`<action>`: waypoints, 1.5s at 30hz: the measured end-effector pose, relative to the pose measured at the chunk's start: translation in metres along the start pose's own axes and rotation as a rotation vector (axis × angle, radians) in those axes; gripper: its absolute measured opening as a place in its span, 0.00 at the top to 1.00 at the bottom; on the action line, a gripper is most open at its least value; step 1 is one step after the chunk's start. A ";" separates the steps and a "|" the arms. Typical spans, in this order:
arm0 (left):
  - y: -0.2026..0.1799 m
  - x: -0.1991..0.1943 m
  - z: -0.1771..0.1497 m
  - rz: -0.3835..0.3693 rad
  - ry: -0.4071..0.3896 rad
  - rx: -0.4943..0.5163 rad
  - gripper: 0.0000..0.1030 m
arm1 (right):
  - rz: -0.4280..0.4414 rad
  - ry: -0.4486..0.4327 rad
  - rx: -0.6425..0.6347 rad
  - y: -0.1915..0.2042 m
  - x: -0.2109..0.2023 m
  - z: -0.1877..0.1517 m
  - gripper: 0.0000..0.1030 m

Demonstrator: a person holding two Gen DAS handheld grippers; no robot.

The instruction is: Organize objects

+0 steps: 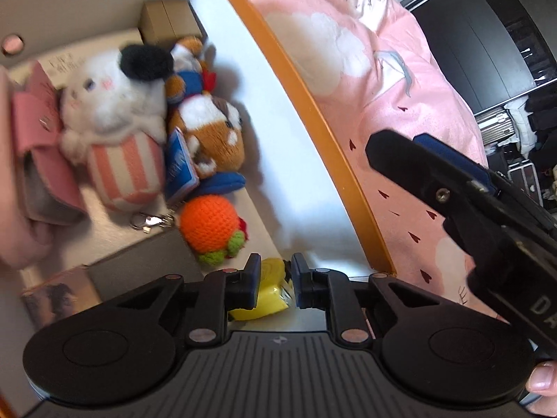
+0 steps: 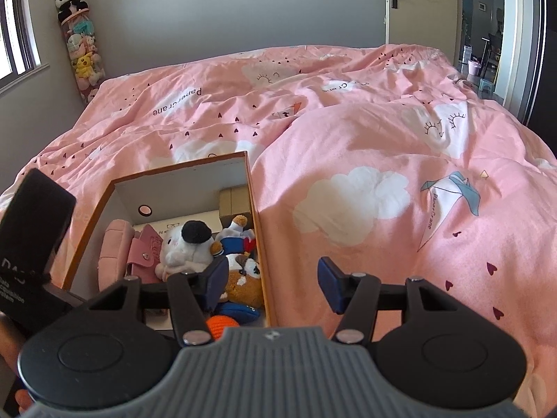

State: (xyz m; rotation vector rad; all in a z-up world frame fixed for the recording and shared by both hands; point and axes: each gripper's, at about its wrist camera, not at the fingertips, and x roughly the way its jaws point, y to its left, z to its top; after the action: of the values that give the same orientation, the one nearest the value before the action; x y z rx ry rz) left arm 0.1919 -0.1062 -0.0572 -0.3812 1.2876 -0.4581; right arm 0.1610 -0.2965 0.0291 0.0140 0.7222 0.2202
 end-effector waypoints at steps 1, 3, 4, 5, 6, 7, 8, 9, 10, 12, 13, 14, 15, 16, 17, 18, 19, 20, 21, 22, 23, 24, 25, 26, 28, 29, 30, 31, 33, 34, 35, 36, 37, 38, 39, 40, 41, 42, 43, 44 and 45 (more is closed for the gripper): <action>0.000 -0.009 -0.002 0.013 -0.029 0.007 0.81 | 0.007 -0.001 0.001 0.002 -0.002 0.000 0.43; -0.002 -0.027 -0.006 0.051 -0.092 0.023 0.81 | 0.025 -0.012 0.006 0.006 -0.007 0.001 0.43; -0.003 -0.037 -0.011 0.081 -0.130 0.034 0.81 | 0.035 -0.019 0.008 0.008 -0.011 0.001 0.42; -0.003 -0.048 -0.015 0.113 -0.172 0.045 0.81 | 0.043 -0.025 0.008 0.010 -0.013 0.002 0.42; -0.004 -0.058 -0.020 0.144 -0.213 0.059 0.81 | 0.054 -0.032 0.006 0.013 -0.016 0.001 0.42; -0.005 -0.068 -0.027 0.178 -0.263 0.078 0.80 | 0.067 -0.040 0.002 0.016 -0.019 0.001 0.42; -0.006 -0.079 -0.033 0.207 -0.310 0.090 0.78 | 0.080 -0.043 0.000 0.019 -0.021 0.000 0.41; -0.006 -0.089 -0.039 0.228 -0.349 0.093 0.76 | 0.090 -0.042 -0.003 0.023 -0.023 -0.001 0.41; -0.006 -0.099 -0.046 0.249 -0.390 0.089 0.71 | 0.099 -0.043 -0.005 0.026 -0.025 -0.002 0.40; -0.005 -0.118 -0.058 0.284 -0.462 0.087 0.65 | 0.117 -0.051 -0.009 0.033 -0.032 -0.006 0.34; -0.005 -0.126 -0.064 0.300 -0.499 0.086 0.62 | 0.129 -0.059 -0.009 0.037 -0.036 -0.008 0.34; -0.005 -0.132 -0.070 0.315 -0.534 0.091 0.58 | 0.142 -0.064 -0.008 0.040 -0.040 -0.010 0.34; -0.005 -0.138 -0.076 0.328 -0.563 0.101 0.57 | 0.155 -0.070 -0.006 0.043 -0.043 -0.012 0.34; -0.005 -0.145 -0.083 0.341 -0.597 0.111 0.55 | 0.169 -0.080 -0.006 0.047 -0.047 -0.015 0.33; -0.005 -0.152 -0.090 0.354 -0.626 0.120 0.51 | 0.180 -0.094 -0.009 0.050 -0.052 -0.017 0.33; -0.006 -0.157 -0.096 0.369 -0.651 0.128 0.49 | 0.191 -0.111 -0.017 0.055 -0.057 -0.020 0.32; -0.007 -0.160 -0.100 0.384 -0.679 0.139 0.45 | 0.199 -0.130 -0.027 0.059 -0.063 -0.023 0.31; -0.008 -0.164 -0.106 0.398 -0.706 0.149 0.40 | 0.204 -0.146 -0.038 0.063 -0.068 -0.025 0.29; -0.009 -0.168 -0.111 0.413 -0.730 0.159 0.38 | 0.208 -0.161 -0.050 0.067 -0.073 -0.028 0.27; -0.010 -0.171 -0.116 0.427 -0.756 0.176 0.32 | 0.210 -0.176 -0.063 0.072 -0.077 -0.031 0.27; -0.011 -0.174 -0.121 0.441 -0.779 0.190 0.26 | 0.209 -0.189 -0.079 0.076 -0.081 -0.035 0.25; -0.011 -0.176 -0.125 0.452 -0.805 0.201 0.23 | 0.206 -0.199 -0.092 0.080 -0.085 -0.039 0.22; -0.010 -0.178 -0.129 0.465 -0.830 0.213 0.20 | 0.202 -0.211 -0.102 0.083 -0.087 -0.043 0.21; -0.010 -0.180 -0.134 0.485 -0.850 0.229 0.16 | 0.200 -0.219 -0.108 0.086 -0.089 -0.046 0.19; -0.008 -0.180 -0.144 0.536 -0.883 0.261 0.11 | 0.193 -0.221 -0.098 0.089 -0.090 -0.052 0.17; -0.006 -0.178 -0.147 0.567 -0.894 0.275 0.11 | 0.187 -0.217 -0.089 0.090 -0.089 -0.055 0.15; -0.005 -0.177 -0.151 0.597 -0.901 0.287 0.11 | 0.180 -0.212 -0.081 0.091 -0.087 -0.058 0.15; -0.003 -0.174 -0.153 0.622 -0.898 0.295 0.10 | 0.169 -0.206 -0.073 0.092 -0.085 -0.061 0.15; 0.003 -0.171 -0.154 0.648 -0.875 0.307 0.10 | 0.154 -0.192 -0.070 0.095 -0.081 -0.068 0.13; 0.007 -0.169 -0.154 0.652 -0.864 0.295 0.10 | 0.146 -0.185 -0.070 0.096 -0.080 -0.071 0.13; 0.010 -0.169 -0.154 0.652 -0.857 0.279 0.10 | 0.134 -0.179 -0.072 0.098 -0.078 -0.074 0.13; 0.013 -0.167 -0.154 0.648 -0.847 0.262 0.10 | 0.120 -0.175 -0.078 0.099 -0.076 -0.077 0.13; 0.017 -0.164 -0.155 0.640 -0.834 0.246 0.10 | 0.100 -0.172 -0.086 0.101 -0.074 -0.080 0.13; 0.021 -0.162 -0.155 0.631 -0.822 0.235 0.10 | 0.085 -0.169 -0.095 0.103 -0.073 -0.083 0.13; 0.023 -0.159 -0.157 0.625 -0.809 0.226 0.10 | 0.081 -0.165 -0.107 0.104 -0.071 -0.085 0.13; 0.025 -0.156 -0.158 0.622 -0.794 0.217 0.10 | 0.075 -0.164 -0.114 0.106 -0.069 -0.088 0.13; 0.029 -0.151 -0.160 0.624 -0.779 0.204 0.10 | 0.067 -0.166 -0.113 0.106 -0.068 -0.090 0.12; 0.031 -0.148 -0.161 0.625 -0.767 0.195 0.10 | 0.060 -0.170 -0.111 0.106 -0.067 -0.092 0.12; 0.034 -0.144 -0.164 0.624 -0.755 0.184 0.10 | 0.057 -0.172 -0.107 0.105 -0.066 -0.095 0.12; 0.036 -0.142 -0.165 0.622 -0.748 0.174 0.10 | 0.054 -0.172 -0.102 0.104 -0.064 -0.097 0.12; 0.038 -0.140 -0.167 0.620 -0.743 0.164 0.10 | 0.051 -0.171 -0.099 0.103 -0.063 -0.099 0.12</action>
State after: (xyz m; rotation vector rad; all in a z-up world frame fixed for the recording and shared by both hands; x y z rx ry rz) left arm 0.0042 -0.0026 -0.0016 0.0125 0.5810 0.1145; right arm 0.0303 -0.2147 0.0048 -0.0430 0.5406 0.2999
